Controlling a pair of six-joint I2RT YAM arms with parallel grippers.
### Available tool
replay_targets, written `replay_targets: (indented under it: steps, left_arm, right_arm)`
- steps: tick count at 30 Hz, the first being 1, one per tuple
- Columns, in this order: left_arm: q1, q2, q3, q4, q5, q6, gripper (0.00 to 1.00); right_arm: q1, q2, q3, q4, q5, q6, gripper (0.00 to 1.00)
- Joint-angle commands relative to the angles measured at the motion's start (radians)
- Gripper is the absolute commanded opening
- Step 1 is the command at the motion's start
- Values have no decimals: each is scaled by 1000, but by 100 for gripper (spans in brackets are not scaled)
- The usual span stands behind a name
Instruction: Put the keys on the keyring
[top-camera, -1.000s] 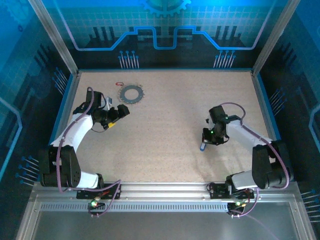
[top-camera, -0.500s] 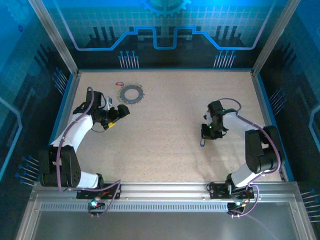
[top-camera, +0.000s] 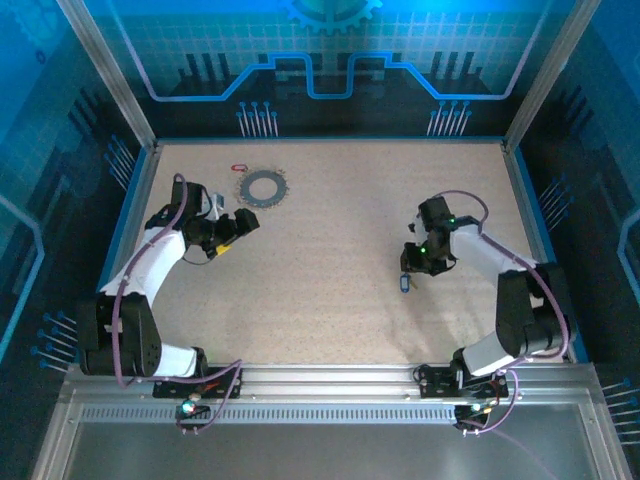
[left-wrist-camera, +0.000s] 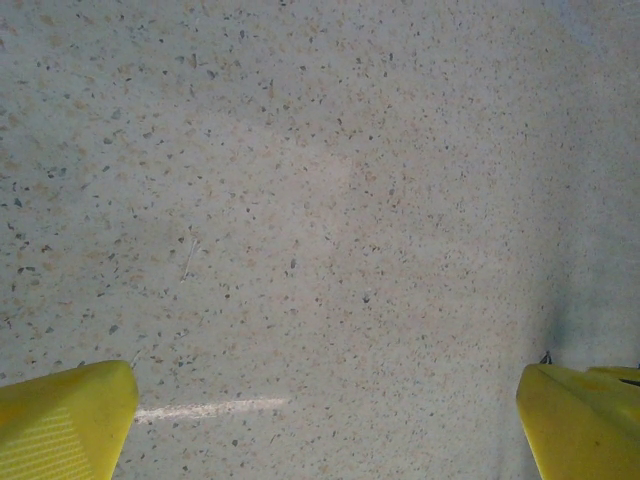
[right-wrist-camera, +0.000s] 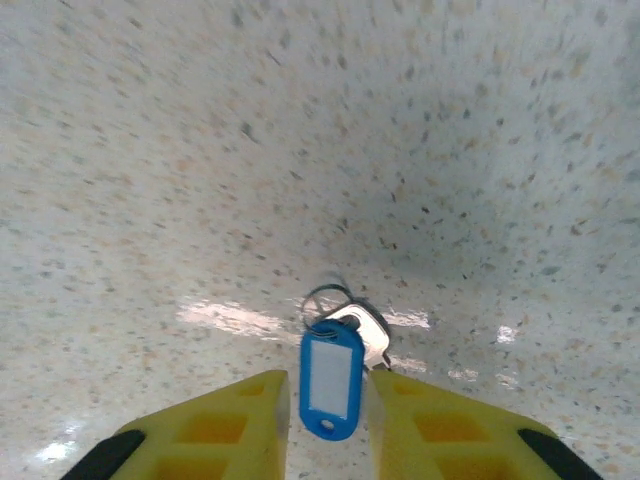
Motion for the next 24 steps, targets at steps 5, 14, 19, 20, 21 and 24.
replay_targets:
  steps: [5, 14, 19, 20, 21, 24]
  left_arm:
    - [0, 32, 130, 39, 16, -111, 99]
    - [-21, 275, 422, 43, -23, -93, 99]
    - [-101, 512, 663, 29, -83, 24, 99]
    - [-109, 558, 719, 14, -93, 40, 99]
    - [-115, 612, 779, -2, -105, 54, 99]
    - [-118, 744, 902, -3, -115, 78, 99]
  right_arm:
    - [-14, -185, -18, 112, -14, 25, 33]
    - [68, -392, -93, 177, 91, 37, 38]
    - [133, -435, -108, 193, 156, 44, 40]
    - [140, -444, -111, 195, 161, 49, 41]
    - [144, -455, -112, 195, 165, 54, 42]
    - [155, -494, -122, 190, 173, 51, 44]
